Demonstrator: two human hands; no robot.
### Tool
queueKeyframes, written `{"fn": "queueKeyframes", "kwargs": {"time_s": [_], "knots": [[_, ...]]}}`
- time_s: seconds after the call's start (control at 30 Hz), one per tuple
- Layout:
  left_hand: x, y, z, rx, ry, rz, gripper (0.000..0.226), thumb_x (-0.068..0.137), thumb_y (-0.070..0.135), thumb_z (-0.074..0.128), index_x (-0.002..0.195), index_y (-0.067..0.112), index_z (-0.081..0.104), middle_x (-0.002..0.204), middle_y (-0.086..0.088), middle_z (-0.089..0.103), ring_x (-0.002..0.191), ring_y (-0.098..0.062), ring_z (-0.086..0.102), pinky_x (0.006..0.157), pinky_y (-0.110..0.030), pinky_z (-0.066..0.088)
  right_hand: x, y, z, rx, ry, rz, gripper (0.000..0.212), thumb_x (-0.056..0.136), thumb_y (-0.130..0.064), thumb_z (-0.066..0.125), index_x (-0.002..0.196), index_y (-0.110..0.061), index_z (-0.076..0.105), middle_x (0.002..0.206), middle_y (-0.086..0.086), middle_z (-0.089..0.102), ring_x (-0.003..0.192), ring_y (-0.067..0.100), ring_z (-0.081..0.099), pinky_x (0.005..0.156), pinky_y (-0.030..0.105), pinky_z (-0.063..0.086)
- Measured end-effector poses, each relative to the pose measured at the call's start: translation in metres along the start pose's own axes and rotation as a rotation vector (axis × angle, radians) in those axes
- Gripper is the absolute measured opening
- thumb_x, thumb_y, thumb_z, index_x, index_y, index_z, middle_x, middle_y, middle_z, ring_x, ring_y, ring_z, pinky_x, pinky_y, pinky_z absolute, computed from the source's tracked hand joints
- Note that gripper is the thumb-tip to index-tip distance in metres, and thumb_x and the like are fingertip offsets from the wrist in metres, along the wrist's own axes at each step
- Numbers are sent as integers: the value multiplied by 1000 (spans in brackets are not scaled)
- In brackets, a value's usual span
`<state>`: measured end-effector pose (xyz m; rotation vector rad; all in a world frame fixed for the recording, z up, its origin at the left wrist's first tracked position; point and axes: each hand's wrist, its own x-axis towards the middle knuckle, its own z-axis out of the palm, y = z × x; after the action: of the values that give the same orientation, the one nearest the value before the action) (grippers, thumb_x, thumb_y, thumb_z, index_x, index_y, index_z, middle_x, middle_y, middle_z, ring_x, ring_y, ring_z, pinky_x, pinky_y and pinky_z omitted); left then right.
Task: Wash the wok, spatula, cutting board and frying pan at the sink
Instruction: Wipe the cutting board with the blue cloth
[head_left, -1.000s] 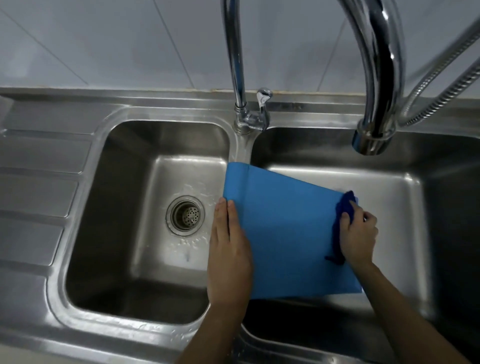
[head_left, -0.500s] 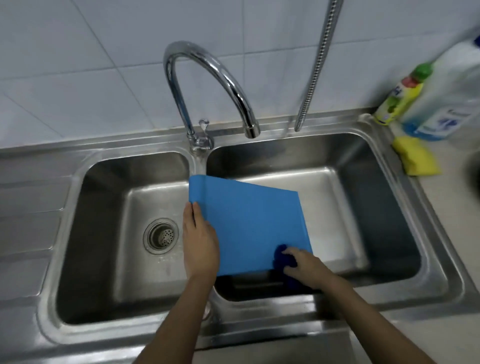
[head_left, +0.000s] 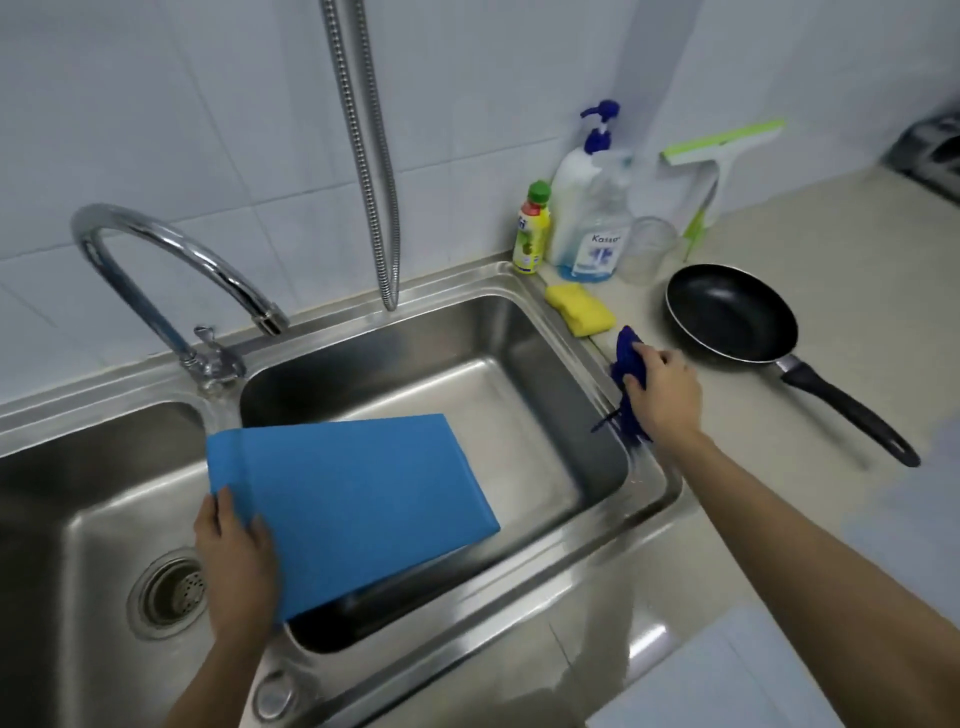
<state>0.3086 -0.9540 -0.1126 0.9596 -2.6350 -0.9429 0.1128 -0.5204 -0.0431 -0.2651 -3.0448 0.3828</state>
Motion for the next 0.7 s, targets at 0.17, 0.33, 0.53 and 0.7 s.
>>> {"fn": "queueKeyframes", "kwargs": {"time_s": [0.17,0.33,0.53,0.7], "knots": [[0,2,5,41,10,-6,50,98,5,47,144,-5,33,149,-28,28,134,-46,32,109,-58,32,1,9,17,-154,-97,61,44,92,-33,52,134,-22,49,131,16,50,116,40,44,99,47,33],[-3,9,5,51,28,-29,53,99,8,45,149,1,29,152,-21,28,137,-37,34,113,-50,33,-67,-64,56,74,84,-364,47,89,-37,51,127,-10,53,129,18,52,123,36,45,110,53,23],[-3,16,-2,18,11,-67,54,101,12,42,152,5,23,157,-16,22,143,-29,26,119,-37,23,-169,-186,112,33,-764,-868,110,71,-71,56,152,-19,3,159,9,5,144,26,15,116,35,17],[1,10,-14,104,-133,1,63,101,16,43,154,6,10,160,-14,10,145,-27,20,117,-33,24,-185,-217,127,-206,-614,-959,108,65,-54,72,148,-6,22,151,20,26,127,36,43,103,43,38]]}}
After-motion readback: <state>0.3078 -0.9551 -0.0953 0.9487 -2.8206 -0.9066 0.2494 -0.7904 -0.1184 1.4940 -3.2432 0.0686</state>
